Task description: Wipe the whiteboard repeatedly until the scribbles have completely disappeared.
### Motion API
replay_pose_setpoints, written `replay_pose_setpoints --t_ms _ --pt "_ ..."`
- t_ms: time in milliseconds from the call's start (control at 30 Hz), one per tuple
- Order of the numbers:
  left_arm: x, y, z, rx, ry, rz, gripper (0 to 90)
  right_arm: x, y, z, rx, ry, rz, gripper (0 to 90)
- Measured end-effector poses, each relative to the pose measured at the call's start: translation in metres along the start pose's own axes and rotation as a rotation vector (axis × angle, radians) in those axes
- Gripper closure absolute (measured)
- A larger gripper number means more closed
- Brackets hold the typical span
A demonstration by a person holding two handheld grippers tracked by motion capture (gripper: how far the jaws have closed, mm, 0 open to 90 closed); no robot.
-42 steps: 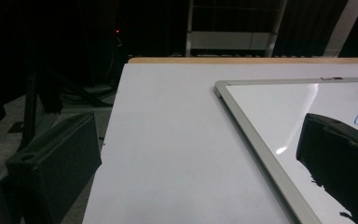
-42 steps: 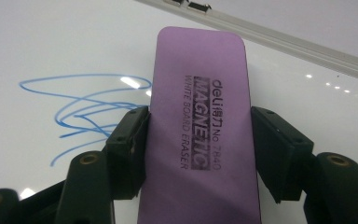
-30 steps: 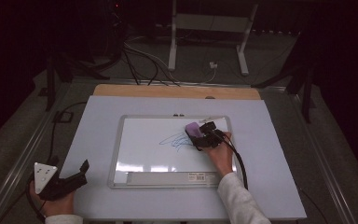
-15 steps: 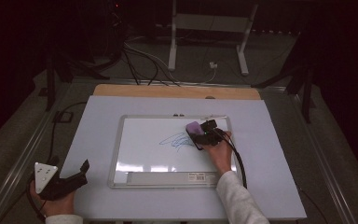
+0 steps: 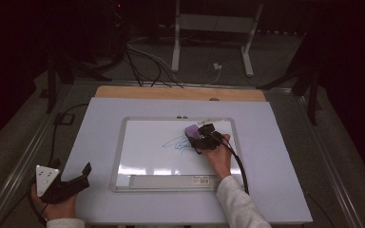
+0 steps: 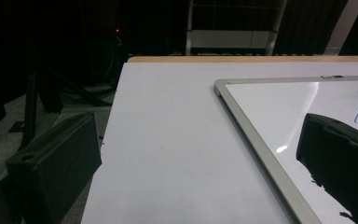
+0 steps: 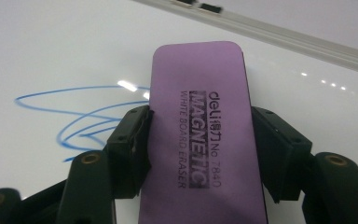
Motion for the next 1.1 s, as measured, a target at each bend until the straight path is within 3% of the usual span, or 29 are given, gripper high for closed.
replay_pose_setpoints --t_ms 100,333,433,533,667,733,900,967,1033,1100 --pt "0.000 0.000 -0.001 -0.002 0.001 0.001 0.6 0.000 0.000 0.001 -0.001 0.006 -0.007 41.3" --pt "-0.001 0.000 -0.002 -0.006 0.004 0.002 0.6 0.005 0.003 0.014 0.060 -0.059 -0.018 41.3" --pt "0.001 -0.001 -0.001 -0.004 0.002 -0.001 0.6 0.004 0.004 0.013 0.050 -0.074 -0.017 41.3" --pt "0.001 -0.001 0.000 -0.002 0.001 -0.002 0.6 0.003 0.003 0.006 0.049 -0.033 -0.019 41.3" --pt "0.001 -0.001 0.000 -0.002 0.002 -0.004 0.6 0.000 0.002 -0.007 0.003 0.006 -0.017 41.4" --pt "0.000 0.000 -0.001 -0.003 0.004 -0.001 0.6 0.001 0.002 -0.006 -0.010 0.013 -0.020 41.3" --pt "0.000 -0.001 -0.002 -0.007 0.004 0.001 0.6 0.005 0.006 0.009 0.023 -0.059 -0.021 41.3" --pt "0.000 0.000 -0.002 -0.006 0.003 0.002 0.6 0.006 0.006 0.010 0.043 -0.058 -0.022 41.3" --pt "0.001 0.000 -0.001 -0.006 0.002 0.001 0.6 0.006 0.006 0.008 0.026 -0.070 -0.019 41.4" --pt "0.001 0.000 -0.001 -0.003 0.001 -0.001 0.6 0.005 0.006 0.002 0.020 -0.042 -0.022 41.3"
Point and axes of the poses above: each handheld gripper's, and its own axes: x roughly forward along the jaws, y roughly out of its top, z roughly to its right, the point moved 9 cm from there along x, roughly forward along the jaws, and after that the axes turned 12 degrees about -y, right-handed, at the moved point
